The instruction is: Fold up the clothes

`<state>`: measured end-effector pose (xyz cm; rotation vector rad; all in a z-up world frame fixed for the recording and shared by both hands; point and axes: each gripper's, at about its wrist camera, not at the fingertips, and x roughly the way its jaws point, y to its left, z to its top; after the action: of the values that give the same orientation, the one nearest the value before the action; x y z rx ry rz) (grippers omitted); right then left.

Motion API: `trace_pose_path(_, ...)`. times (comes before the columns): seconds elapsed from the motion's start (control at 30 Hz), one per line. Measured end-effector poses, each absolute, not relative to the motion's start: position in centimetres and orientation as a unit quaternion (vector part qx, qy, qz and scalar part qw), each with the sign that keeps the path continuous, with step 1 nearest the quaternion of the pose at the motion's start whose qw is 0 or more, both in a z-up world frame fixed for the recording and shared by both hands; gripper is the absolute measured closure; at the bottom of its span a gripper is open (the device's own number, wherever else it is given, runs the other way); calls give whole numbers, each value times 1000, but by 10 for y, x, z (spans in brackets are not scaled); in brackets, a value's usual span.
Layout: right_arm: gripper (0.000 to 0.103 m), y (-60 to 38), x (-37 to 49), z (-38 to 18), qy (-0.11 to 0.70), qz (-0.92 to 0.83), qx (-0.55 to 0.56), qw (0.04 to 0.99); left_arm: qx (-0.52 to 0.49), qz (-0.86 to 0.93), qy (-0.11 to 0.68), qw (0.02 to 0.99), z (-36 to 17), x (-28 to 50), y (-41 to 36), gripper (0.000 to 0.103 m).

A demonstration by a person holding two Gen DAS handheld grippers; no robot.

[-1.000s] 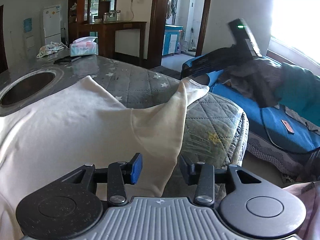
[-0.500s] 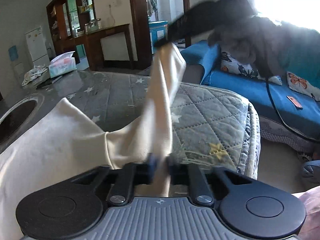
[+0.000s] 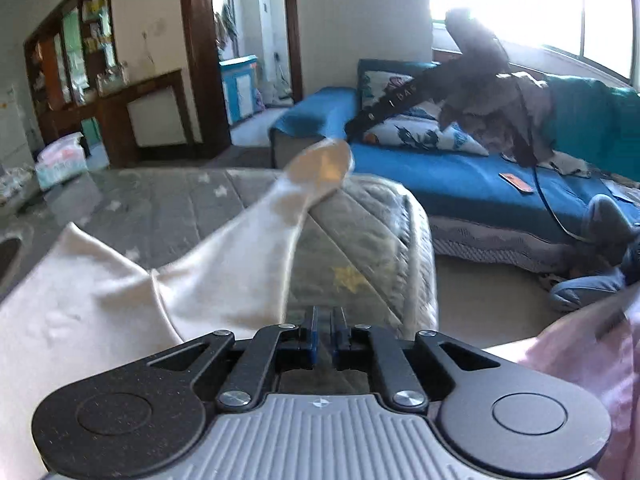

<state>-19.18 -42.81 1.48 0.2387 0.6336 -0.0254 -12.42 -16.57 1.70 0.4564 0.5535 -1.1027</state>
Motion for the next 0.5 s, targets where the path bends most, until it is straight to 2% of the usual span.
trace_pose_path(0.1,70,-418,-188,19,303,13,121,945,194,-489,253,812,23,-114,-174,86)
trace_pose_path(0.2,66,-412,-184,20,303,39,129,943,193,-473,252,822,22,-107,-184,72)
trace_pose_path(0.27,66,-409,-179,16,317,37,126,939,204,-467,251,823,19,-106,-192,68)
trace_pose_path(0.37,73,-404,-174,8,338,34,122,933,226,-463,251,820,11,-105,-205,69)
trace_pose_path(0.4,83,-402,-173,6,340,35,118,932,232,-462,254,817,8,-104,-208,71)
trace_pose_path(0.43,91,-400,-173,6,341,36,114,932,238,-461,257,815,5,-103,-212,82)
trace_pose_path(0.5,95,-396,-174,7,335,38,103,936,237,-465,256,813,2,-101,-216,94)
